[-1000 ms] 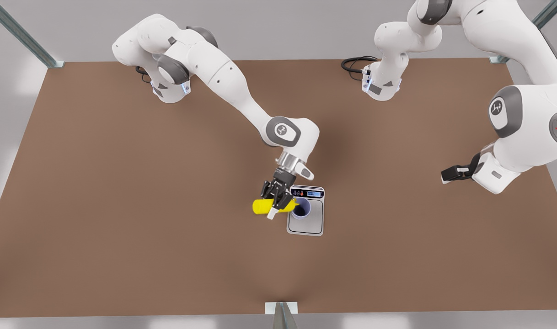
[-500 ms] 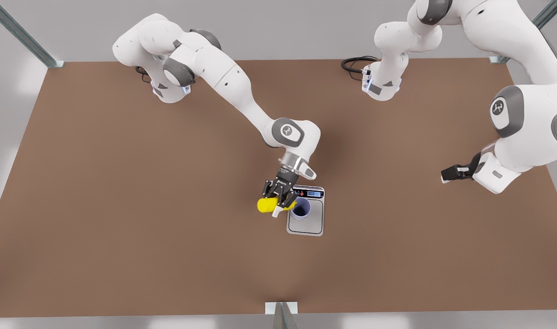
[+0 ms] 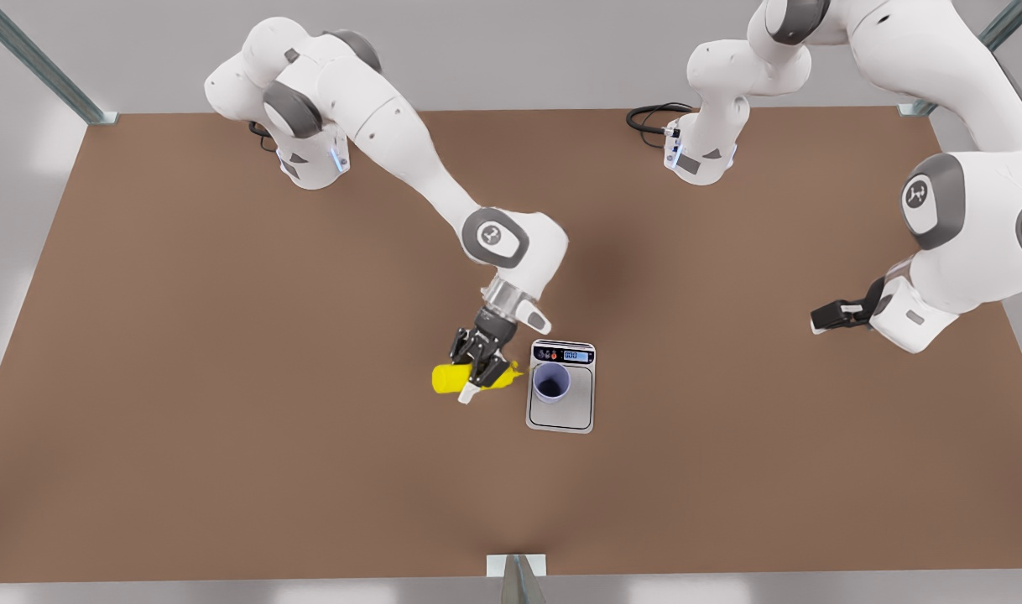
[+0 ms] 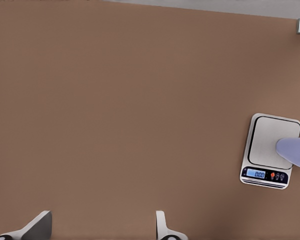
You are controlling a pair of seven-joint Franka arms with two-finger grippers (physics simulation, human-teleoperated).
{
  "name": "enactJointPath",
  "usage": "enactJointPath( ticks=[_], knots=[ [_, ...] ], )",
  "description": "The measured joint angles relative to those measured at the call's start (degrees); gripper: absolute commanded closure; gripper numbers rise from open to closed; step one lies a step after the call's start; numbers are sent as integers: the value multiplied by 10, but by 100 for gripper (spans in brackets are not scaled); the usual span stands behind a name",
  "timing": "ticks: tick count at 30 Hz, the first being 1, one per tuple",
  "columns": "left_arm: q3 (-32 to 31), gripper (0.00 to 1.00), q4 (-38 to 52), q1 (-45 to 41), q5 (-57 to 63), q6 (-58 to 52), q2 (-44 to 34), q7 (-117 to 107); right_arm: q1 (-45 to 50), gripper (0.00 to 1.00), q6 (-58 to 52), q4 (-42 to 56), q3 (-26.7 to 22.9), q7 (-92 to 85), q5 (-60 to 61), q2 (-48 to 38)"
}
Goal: Move cup to the weight, pick up sauce bottle, pour sauce
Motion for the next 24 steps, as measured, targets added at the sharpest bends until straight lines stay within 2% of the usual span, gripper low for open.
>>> enactJointPath(
  ticks=[5, 11, 14, 16, 20, 22, 24],
  knots=[
    [0, 0, 0, 0, 0, -3, -3, -4, -58, 49, 27, -4, 1, -10, 113, -21],
    [1, 0, 0, 0, -1, -11, -5, -4, -175, 49, 160, -49, -3, -202, 385, -46],
    [1, 0, -2, 0, -1, -11, -4, -3, -231, 49, 197, -73, -6, -301, 547, -46],
    [1, 0, -2, 0, -1, -16, -4, -1, -239, 49, 215, -90, -32, -373, 672, -45],
    [0, 0, -2, 0, -1, -15, -2, -2, -238, 49, 285, -163, -108, -655, 987, -53],
    [0, 0, -2, 0, -1, -12, 1, -1, -259, 49, 276, -196, -114, -831, 1163, -54],
    [0, 0, -2, 0, -1, -11, 1, 1, -277, 49, 254, -221, -114, -942, 1272, -53]
  ],
)
